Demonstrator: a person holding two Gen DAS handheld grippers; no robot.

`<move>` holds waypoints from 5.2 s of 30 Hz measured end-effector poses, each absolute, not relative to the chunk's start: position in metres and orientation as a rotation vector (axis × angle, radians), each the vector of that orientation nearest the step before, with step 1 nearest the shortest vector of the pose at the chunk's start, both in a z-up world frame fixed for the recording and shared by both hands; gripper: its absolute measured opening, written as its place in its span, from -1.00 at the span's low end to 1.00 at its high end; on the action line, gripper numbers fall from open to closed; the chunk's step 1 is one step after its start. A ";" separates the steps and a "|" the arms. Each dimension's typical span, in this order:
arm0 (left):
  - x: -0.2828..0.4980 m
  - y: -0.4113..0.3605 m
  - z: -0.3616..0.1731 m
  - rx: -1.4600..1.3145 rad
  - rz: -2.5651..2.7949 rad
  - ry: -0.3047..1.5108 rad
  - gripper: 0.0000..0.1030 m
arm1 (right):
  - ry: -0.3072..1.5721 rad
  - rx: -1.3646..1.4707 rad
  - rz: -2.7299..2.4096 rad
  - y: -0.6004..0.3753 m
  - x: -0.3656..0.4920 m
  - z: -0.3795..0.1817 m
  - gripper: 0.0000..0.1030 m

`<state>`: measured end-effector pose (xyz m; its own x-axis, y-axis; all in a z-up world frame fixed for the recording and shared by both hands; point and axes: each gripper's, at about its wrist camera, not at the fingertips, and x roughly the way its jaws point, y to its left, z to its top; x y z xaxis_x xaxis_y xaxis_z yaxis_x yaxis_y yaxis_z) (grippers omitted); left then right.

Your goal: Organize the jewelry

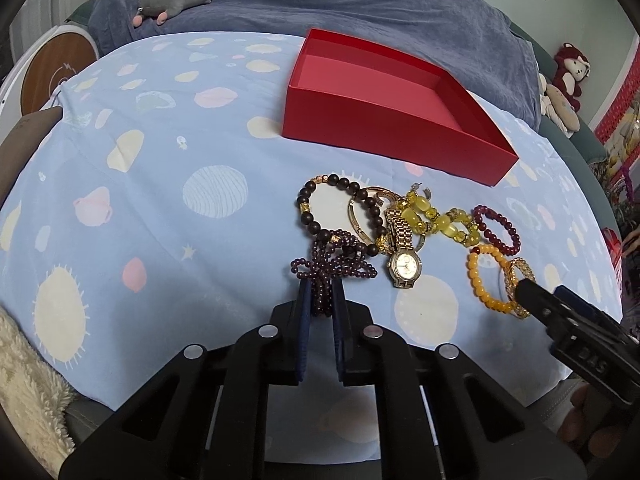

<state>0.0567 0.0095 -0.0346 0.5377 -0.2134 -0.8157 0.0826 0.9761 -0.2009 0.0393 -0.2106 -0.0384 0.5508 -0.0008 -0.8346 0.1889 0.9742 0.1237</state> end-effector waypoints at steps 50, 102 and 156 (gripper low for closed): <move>0.027 0.011 -0.003 -0.130 -0.202 0.915 -0.90 | 0.921 0.275 -0.061 -0.218 0.004 -0.016 0.10; 0.094 0.006 -0.013 -0.118 -0.241 1.089 -0.27 | 0.860 0.327 0.043 -0.231 0.109 0.042 0.10; 0.095 0.012 -0.028 -0.108 -0.271 1.143 -0.82 | 0.853 0.317 0.064 -0.220 0.114 0.053 0.10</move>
<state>0.0949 0.0118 -0.0283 0.3864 -0.2672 -0.8828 0.1572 0.9622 -0.2224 0.1140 -0.2195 0.0527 0.6587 0.1818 -0.7301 0.0702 0.9513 0.3002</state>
